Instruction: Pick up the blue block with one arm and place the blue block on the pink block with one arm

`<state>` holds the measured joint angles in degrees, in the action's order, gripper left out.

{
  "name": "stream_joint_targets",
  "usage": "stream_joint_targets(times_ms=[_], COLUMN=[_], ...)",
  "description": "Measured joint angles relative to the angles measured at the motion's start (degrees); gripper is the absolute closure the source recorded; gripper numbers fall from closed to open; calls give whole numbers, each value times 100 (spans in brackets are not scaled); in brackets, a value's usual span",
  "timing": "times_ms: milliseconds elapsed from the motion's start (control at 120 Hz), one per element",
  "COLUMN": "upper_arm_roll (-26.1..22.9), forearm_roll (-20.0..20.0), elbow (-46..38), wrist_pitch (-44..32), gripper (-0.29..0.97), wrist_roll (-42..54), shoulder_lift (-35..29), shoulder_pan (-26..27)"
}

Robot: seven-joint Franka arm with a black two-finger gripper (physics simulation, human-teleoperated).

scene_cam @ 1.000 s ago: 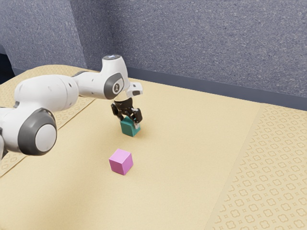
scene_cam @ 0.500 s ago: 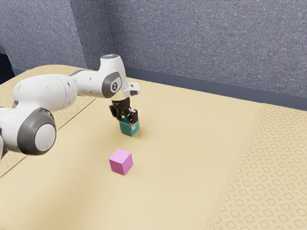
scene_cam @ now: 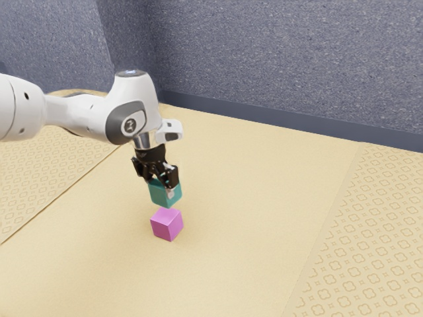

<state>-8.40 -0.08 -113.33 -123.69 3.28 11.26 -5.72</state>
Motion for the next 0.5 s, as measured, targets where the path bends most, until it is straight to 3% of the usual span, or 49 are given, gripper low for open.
stream_joint_targets(times_ms=[250, 500], upper_arm_roll=[-33, -64], forearm_roll=[35, 59], elbow=[-593, -587], wrist_pitch=[-467, -607], gripper=[36, 13], wrist_roll=[-548, -829], shoulder_lift=[-313, -288], shoulder_pan=[-17, -13])
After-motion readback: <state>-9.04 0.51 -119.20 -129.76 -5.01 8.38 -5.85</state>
